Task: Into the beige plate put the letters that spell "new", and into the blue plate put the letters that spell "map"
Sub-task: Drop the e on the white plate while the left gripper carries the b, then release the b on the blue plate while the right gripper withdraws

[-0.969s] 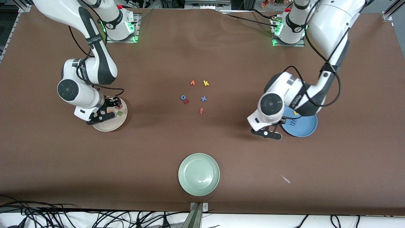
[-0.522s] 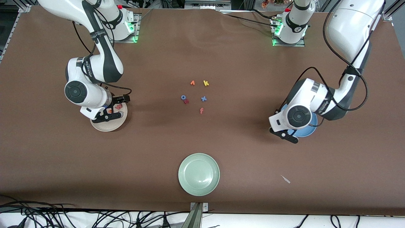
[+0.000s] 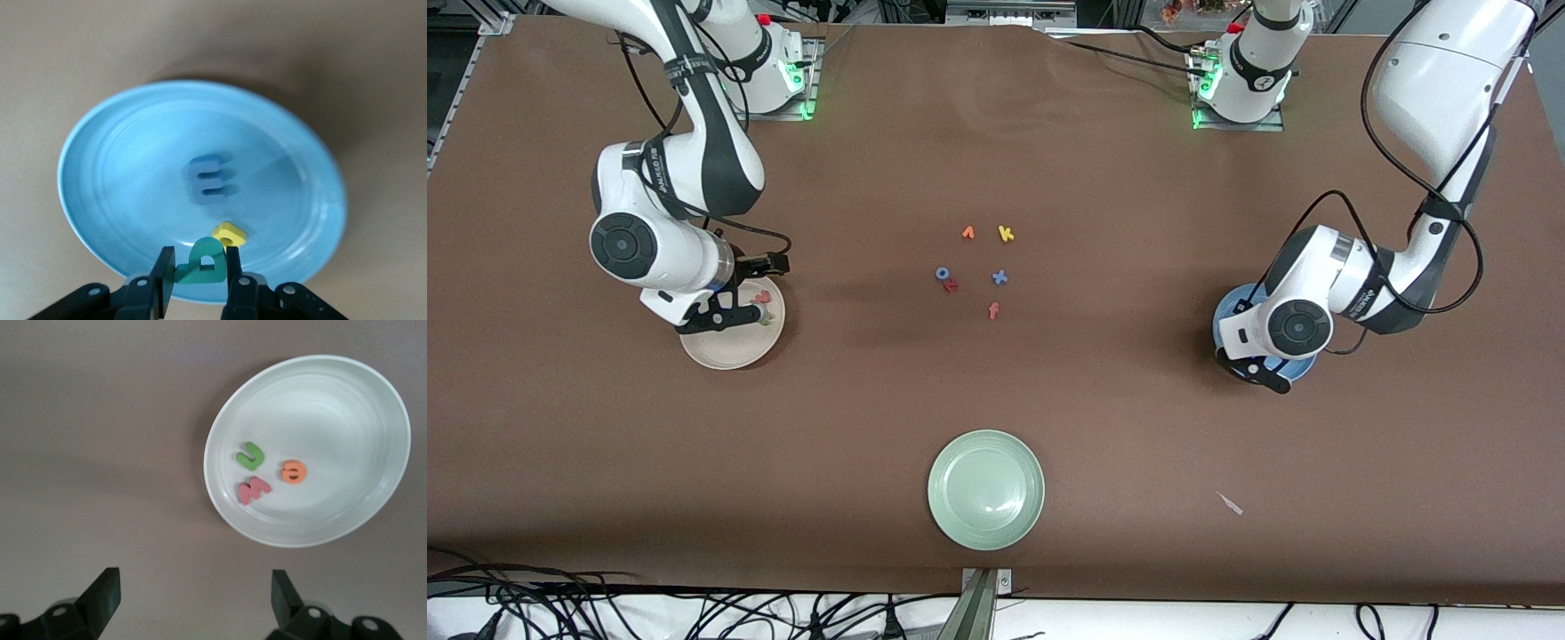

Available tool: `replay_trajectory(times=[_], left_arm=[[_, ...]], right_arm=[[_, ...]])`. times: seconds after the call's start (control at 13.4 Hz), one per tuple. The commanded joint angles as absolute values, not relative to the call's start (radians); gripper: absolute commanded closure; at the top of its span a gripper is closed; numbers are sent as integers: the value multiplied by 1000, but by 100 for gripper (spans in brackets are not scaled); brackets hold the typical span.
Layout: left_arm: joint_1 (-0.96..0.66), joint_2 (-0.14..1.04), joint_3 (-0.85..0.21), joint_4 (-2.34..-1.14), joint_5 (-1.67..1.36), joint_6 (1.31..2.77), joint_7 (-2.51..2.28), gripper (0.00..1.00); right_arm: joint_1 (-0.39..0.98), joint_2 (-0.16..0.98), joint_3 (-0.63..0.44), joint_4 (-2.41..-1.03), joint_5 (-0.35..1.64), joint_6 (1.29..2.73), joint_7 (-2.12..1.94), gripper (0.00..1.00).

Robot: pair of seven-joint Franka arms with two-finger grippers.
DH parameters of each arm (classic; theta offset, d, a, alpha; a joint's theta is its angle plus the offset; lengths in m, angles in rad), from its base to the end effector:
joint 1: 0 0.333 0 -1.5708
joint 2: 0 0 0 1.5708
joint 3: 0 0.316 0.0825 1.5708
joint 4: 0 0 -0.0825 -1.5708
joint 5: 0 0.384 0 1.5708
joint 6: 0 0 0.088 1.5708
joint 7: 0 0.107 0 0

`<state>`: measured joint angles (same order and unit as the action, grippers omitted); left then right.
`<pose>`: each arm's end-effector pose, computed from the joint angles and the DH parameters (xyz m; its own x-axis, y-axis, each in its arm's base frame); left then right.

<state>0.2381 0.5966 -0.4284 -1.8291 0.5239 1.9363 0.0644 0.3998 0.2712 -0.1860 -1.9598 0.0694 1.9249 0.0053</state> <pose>0.5963 -0.0695 0.2039 0.7939 -0.4419 -0.4177 -0.5256 -0.8441 -0.1061 0.5552 0.1287 0.3189 0.9406 0.1656 -0.2962 0.1722 -0.9850 -0.0039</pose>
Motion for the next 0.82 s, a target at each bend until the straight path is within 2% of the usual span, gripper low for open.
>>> replay_trajectory(times=[0.0,0.3,0.45,0.6,0.67,0.75], left_arm=[[279,541,-437,-1924,535,2028,83,89],[281,549,-440,-1927,503,2062,80,89],[279,551,-471,-1922,389,2065,71,89],[279,551,-472,-1921,351,2065,71,84],[276,551,-472,-1922,347,2068,71,63],[275,549,-474,-1922,338,2066,71,1]], right_arm=[[399,233,-176,-1928,77,1843,61,0],[399,230,-176,-1797,77,1663,89,0],[399,215,-176,-1784,77,1654,100,0],[397,201,-166,-1770,75,1652,132,0],[396,196,-164,-1755,75,1645,147,0],[387,178,-161,-1738,69,1638,146,0]])
